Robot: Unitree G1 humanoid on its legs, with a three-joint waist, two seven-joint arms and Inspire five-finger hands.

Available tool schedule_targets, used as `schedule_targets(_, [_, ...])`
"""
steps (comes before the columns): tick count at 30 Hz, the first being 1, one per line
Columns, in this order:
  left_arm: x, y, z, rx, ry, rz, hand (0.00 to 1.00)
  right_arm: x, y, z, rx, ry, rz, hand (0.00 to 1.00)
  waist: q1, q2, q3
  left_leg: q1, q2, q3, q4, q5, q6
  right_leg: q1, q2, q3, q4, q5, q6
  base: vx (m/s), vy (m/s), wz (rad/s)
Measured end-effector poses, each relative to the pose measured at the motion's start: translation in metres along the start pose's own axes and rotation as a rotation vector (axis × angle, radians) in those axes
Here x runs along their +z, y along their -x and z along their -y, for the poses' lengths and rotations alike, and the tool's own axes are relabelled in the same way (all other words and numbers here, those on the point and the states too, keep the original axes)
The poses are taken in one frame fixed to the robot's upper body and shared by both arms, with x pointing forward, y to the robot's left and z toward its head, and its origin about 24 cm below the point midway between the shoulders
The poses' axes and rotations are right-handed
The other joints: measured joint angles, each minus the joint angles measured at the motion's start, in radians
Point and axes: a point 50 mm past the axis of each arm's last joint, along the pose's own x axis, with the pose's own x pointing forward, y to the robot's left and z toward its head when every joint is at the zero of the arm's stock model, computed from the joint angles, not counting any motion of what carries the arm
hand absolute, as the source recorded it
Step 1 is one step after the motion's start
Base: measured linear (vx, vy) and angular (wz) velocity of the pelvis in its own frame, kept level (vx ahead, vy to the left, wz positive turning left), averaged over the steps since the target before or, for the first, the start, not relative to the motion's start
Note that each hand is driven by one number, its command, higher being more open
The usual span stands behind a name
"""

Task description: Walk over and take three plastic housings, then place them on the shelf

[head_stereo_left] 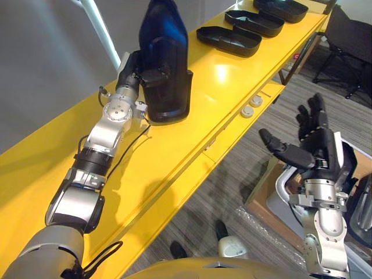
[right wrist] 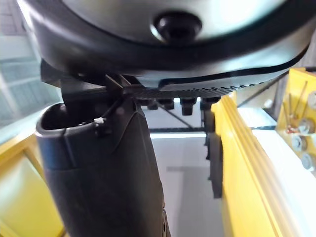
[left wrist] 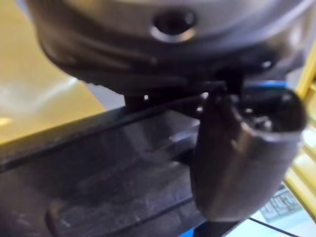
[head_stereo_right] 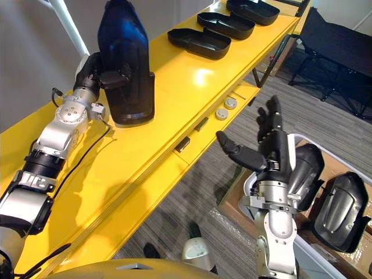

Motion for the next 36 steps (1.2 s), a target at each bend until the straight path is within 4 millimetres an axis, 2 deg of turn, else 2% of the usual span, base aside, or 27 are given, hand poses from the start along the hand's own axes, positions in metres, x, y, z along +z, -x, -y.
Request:
schedule_targets(4, [-0.004, -0.007, -0.008, 0.063, 0.061, -0.054, 0.00, -0.002, 0.000, -0.008, 0.041, -0.017, -0.007, 1.00, 0.003, -0.007, 0.023, -0.003, -0.001, -0.002, -0.003, 0.003, -0.001, -0.005, -0.004, 0.000, 0.000, 0.000, -0.002, -0.01, -0.006, 0.00])
schedule_targets(11, [-0.003, -0.016, -0.023, 0.165, 0.173, -0.108, 0.00, -0.002, -0.004, -0.018, 0.051, -0.042, 0.002, 1.00, 0.005, -0.020, 0.098, -0.027, -0.001, -0.008, 0.002, 0.011, 0.000, -0.026, -0.006, -0.007, 0.002, 0.006, -0.009, -0.03, -0.025, 0.03])
schedule_targets(17, [0.018, -0.023, -0.021, 0.180, 0.233, -0.078, 0.00, 0.003, -0.017, -0.032, 0.069, -0.082, 0.048, 1.00, 0.011, -0.037, 0.147, -0.075, 0.005, -0.020, 0.044, 0.004, 0.000, -0.052, -0.011, -0.022, 0.008, 0.008, -0.013, -0.01, -0.023, 0.08])
schedule_targets(20, [0.037, -0.029, -0.022, 0.186, 0.254, -0.038, 0.00, 0.007, -0.024, -0.039, 0.087, -0.096, 0.079, 1.00, 0.018, -0.049, 0.195, -0.098, 0.013, -0.023, 0.082, -0.007, 0.002, -0.066, -0.012, -0.024, 0.029, 0.006, -0.016, -0.05, -0.033, 0.03])
schedule_targets(24, [0.055, -0.032, -0.020, 0.182, 0.287, 0.003, 0.00, 0.010, -0.028, -0.039, 0.071, -0.101, 0.098, 1.00, 0.026, -0.049, 0.231, -0.148, 0.026, -0.024, 0.144, -0.026, 0.006, -0.104, -0.014, -0.025, 0.059, 0.003, -0.020, -0.05, -0.012, 0.02])
schedule_targets(25, [0.056, -0.032, -0.019, 0.179, 0.289, 0.005, 1.00, 0.010, -0.028, -0.039, 0.069, -0.102, 0.098, 1.00, 0.026, -0.049, 0.233, -0.155, 0.026, -0.025, 0.150, -0.027, 0.006, -0.108, -0.014, -0.025, 0.061, 0.003, -0.020, -0.06, -0.007, 0.01])
schedule_targets(29, [0.063, -0.034, -0.015, 0.162, 0.295, 0.021, 1.00, 0.013, -0.033, -0.042, 0.066, -0.110, 0.116, 1.00, 0.025, -0.052, 0.263, -0.167, 0.031, -0.026, 0.179, -0.038, 0.009, -0.115, -0.016, -0.025, 0.076, 0.001, -0.022, -0.05, 0.007, 0.01])
schedule_targets(33, [0.069, -0.033, -0.007, 0.155, 0.140, 0.056, 1.00, 0.012, -0.033, -0.045, 0.075, -0.117, 0.113, 1.00, 0.027, -0.051, 0.267, -0.187, 0.032, -0.027, 0.195, -0.043, 0.012, -0.132, -0.019, -0.025, 0.090, 0.001, -0.021, -0.01, 0.004, 0.00])
schedule_targets(36, [0.068, -0.033, -0.006, 0.159, 0.108, 0.059, 1.00, 0.011, -0.032, -0.049, 0.086, -0.125, 0.107, 1.00, 0.027, -0.050, 0.267, -0.186, 0.033, -0.027, 0.197, -0.042, 0.012, -0.131, -0.019, -0.026, 0.091, 0.001, -0.021, 0.00, 0.000, 0.00])
